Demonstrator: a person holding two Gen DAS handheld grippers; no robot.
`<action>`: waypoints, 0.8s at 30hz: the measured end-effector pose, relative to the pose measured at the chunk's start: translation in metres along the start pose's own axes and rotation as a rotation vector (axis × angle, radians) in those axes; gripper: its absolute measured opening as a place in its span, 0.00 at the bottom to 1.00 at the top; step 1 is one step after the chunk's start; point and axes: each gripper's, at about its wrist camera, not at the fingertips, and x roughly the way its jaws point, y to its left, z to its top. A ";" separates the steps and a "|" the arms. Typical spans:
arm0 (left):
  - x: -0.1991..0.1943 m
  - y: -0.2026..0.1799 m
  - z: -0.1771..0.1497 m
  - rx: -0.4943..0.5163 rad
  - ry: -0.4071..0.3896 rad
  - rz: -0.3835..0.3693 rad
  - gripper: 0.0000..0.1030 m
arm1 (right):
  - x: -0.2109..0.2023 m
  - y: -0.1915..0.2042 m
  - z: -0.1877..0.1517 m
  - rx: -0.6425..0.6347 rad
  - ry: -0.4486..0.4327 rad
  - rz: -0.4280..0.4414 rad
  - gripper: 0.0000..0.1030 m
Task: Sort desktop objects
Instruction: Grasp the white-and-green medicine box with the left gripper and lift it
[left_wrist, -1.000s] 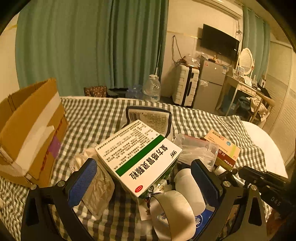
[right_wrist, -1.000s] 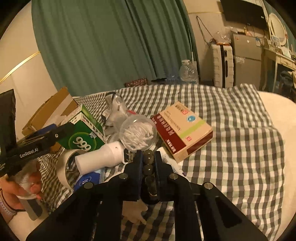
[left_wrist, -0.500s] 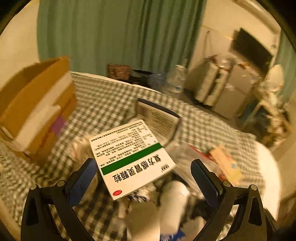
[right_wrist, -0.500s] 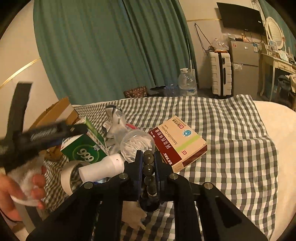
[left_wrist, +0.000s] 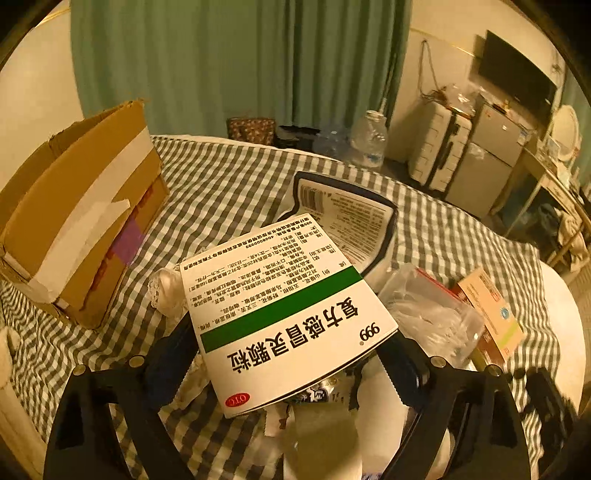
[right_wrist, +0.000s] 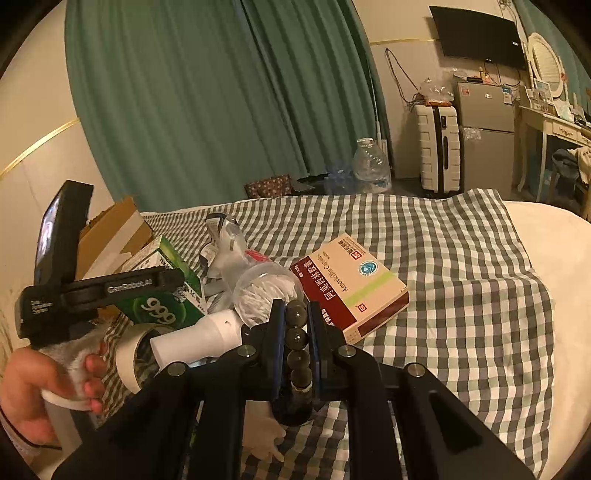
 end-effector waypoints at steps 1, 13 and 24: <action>-0.004 0.001 -0.001 0.002 0.003 -0.013 0.90 | -0.001 0.000 0.000 0.001 -0.006 -0.001 0.11; -0.066 0.018 0.013 0.003 -0.090 -0.099 0.90 | -0.018 0.005 0.005 -0.021 -0.028 -0.012 0.11; -0.120 0.024 0.012 -0.014 -0.190 -0.125 0.90 | -0.097 0.035 0.026 -0.072 -0.073 -0.084 0.11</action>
